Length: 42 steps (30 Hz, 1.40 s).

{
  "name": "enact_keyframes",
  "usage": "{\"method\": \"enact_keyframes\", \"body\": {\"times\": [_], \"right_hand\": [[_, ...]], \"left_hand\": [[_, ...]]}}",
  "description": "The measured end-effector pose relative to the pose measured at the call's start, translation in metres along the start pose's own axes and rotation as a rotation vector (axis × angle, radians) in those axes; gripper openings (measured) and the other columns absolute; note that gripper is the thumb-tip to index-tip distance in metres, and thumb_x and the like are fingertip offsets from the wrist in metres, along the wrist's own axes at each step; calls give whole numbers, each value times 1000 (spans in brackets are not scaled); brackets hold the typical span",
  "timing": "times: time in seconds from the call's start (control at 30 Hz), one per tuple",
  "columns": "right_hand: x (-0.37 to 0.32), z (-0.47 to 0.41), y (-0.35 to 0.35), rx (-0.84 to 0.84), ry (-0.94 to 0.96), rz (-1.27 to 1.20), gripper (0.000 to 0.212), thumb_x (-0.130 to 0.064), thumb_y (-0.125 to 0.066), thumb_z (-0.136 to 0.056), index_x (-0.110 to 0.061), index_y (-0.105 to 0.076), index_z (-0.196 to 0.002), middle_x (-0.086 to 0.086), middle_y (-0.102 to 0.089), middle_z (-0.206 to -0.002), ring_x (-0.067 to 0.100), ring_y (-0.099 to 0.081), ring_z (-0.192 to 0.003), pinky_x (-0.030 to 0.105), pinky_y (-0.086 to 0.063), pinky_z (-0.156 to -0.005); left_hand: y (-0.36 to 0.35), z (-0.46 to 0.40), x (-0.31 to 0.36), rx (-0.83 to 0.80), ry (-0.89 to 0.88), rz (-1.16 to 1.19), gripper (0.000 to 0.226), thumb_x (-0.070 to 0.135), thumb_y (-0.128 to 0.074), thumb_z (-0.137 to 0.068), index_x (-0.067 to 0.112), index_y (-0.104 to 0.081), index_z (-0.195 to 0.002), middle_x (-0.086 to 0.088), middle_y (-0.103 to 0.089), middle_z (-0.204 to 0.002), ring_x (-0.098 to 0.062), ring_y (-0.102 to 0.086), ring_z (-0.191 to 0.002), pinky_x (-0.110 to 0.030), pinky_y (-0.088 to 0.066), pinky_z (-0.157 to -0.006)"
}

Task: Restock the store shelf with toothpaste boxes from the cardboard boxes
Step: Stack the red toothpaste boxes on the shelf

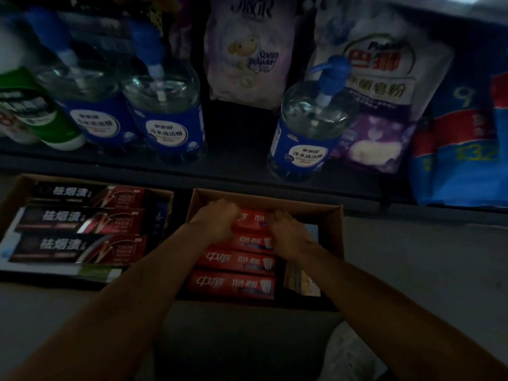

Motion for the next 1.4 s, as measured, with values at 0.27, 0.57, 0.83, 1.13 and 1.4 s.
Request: {"method": "enact_keyframes", "body": {"times": [0.27, 0.57, 0.83, 1.13, 1.4], "right_hand": [[-2, 0, -8, 65, -15, 37, 58, -29, -62, -87, -8, -40, -136, 12, -36, -136, 26, -37, -126, 39, -37, -106], [7, -9, -21, -85, -89, 47, 57, -27, -63, -86, -12, -37, -134, 13, -47, -134, 30, -49, -121, 41, -44, -97], [-9, 9, 24, -14, -16, 50, 58, -35, -68, -82, -12, -42, -129, 10, -53, -129, 26, -56, -113, 37, -47, -92], [-45, 86, 165, 206, 100, 195, 53, -35, -65, -83, -14, -44, -127, 7, -56, -121, 23, -57, -106, 34, -47, -81], [-79, 180, 331, 612, 178, 439, 45, -30, -67, -79, -12, -52, -117, 9, -60, -111, 26, -59, -99, 35, -48, -76]], "left_hand": [[-3, -9, -12, 15, 7, 10, 38, 22, -75, -76, 24, -65, -112, 1, -64, -115, -18, -61, -103, -33, -52, -85], [0, -10, -16, 7, -5, 37, 26, 22, -76, -75, 26, -64, -98, 1, -65, -108, -17, -61, -98, -32, -51, -83], [45, 19, -5, 62, -43, -52, 22, 25, -75, -76, 22, -64, -95, 2, -63, -100, -13, -57, -86, -30, -48, -75], [157, 105, 39, 238, -110, -161, 29, 28, -75, -77, 15, -69, -102, -3, -69, -99, -15, -63, -86, -35, -54, -77], [278, 192, 88, 328, -126, -149, 61, 37, -80, -73, 12, -59, -126, -2, -63, -123, -17, -60, -107, -36, -50, -95]]}}
Point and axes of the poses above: each hand's wrist, its own z-axis away from the middle knuckle, its own y-axis out of the back of the hand, x = y × z, the point moved 10 cm from there along -z, towards the middle knuckle
